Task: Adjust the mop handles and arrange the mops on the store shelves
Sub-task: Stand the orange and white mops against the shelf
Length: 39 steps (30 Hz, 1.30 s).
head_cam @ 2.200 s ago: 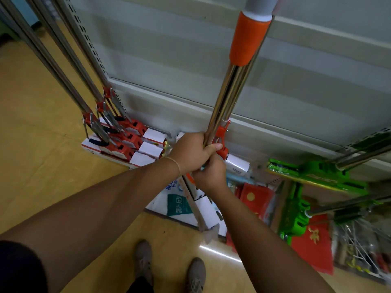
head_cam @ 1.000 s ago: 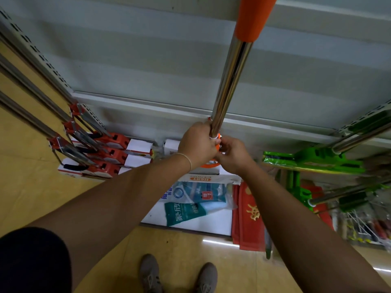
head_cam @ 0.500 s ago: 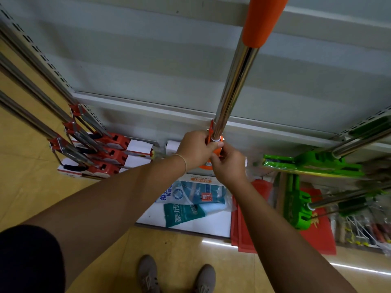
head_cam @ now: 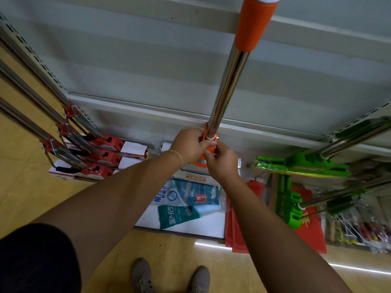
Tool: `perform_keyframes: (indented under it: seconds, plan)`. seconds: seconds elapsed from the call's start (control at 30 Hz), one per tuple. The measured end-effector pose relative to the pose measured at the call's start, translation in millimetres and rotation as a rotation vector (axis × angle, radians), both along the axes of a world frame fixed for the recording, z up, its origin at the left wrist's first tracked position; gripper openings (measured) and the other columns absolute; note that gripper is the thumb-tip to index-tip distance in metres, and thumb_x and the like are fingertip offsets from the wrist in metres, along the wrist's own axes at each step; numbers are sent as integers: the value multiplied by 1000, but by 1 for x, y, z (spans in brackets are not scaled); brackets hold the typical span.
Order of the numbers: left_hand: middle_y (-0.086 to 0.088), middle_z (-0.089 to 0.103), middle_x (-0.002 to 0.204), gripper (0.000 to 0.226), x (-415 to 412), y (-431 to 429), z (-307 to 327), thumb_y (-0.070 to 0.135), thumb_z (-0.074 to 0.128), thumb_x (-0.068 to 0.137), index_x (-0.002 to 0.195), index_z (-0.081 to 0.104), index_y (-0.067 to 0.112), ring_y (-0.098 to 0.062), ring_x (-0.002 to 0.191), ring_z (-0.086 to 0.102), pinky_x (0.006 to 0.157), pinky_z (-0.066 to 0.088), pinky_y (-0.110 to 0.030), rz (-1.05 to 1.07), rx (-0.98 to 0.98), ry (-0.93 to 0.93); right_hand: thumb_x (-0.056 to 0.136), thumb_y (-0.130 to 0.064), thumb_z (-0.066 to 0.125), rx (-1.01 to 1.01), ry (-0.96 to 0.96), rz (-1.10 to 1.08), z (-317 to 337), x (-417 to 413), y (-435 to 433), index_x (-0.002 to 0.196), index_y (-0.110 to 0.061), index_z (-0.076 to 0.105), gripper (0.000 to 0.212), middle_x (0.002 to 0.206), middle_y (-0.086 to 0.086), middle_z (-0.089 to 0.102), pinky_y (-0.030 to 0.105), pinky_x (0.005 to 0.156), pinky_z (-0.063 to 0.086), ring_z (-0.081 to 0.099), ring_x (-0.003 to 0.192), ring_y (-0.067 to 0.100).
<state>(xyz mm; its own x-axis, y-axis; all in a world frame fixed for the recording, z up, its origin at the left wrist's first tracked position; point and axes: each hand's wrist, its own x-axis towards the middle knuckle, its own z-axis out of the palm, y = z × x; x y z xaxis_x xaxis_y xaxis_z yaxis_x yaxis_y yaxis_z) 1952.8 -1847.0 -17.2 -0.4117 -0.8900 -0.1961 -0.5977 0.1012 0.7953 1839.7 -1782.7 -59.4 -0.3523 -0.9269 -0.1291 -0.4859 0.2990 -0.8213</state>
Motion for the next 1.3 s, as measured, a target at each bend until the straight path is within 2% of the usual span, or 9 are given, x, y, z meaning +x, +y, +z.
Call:
perform_keyframes:
  seconds: [0.1,0.23,0.43,0.63,0.77,0.9,1.03,1.1,1.3]
  plan:
    - [14,61,78,6,1,5,1,38,63,92,89,60,34,-6,76,56,73,40,-23,-46,41,-43,94,-23,63,23,-16,4,3,2,5,111,-18,65,18,88,-6,66,12,62,42,62,80,9]
    - [-1,69,110,23,5,15,8,37,60,94,113,62,25,-17,99,61,85,43,-29,-67,96,-102,94,-32,60,84,87,-19,12,5,11,106,-19,67,19,84,-4,66,16,56,36,59,77,14]
    - [-7,67,120,30,16,29,23,34,60,94,120,60,20,-25,111,62,96,48,-38,-53,129,-162,94,-33,63,166,87,-72,29,10,11,112,-15,67,26,98,4,70,23,62,40,57,79,14]
    - [-12,58,134,40,30,43,44,18,52,99,139,47,14,-28,120,56,104,45,-45,-43,158,-215,95,-23,62,193,27,-97,51,11,20,123,-15,62,30,114,7,69,25,78,41,64,101,24]
    - [-9,56,138,44,33,52,69,9,48,99,143,44,15,-25,126,52,104,41,-32,-83,189,-170,96,-17,59,198,-15,-55,71,8,28,124,-12,60,29,105,2,64,24,82,40,56,92,18]
    - [-14,53,140,45,30,62,102,9,51,97,142,44,9,-28,131,48,110,37,-35,-114,169,-145,94,-17,61,181,-42,-10,95,7,34,124,-12,60,31,108,7,67,36,92,50,63,104,27]
    - [-9,49,146,51,28,72,127,6,48,97,146,40,13,-25,130,48,100,37,-25,-110,121,-163,91,-14,62,162,-42,72,119,3,41,121,-14,61,30,104,3,69,32,86,50,64,96,21]
    - [-6,49,146,49,28,79,140,8,47,97,145,43,16,-25,124,52,96,41,-26,-113,83,-186,89,-10,58,130,-5,98,133,1,45,124,-11,62,35,109,8,71,31,87,50,65,99,25]
    - [-6,44,151,54,31,97,173,10,49,96,148,37,16,-25,137,42,109,34,-29,-80,-4,-265,89,-7,56,92,80,147,175,-1,62,128,-11,61,39,113,10,71,29,86,45,64,106,29]
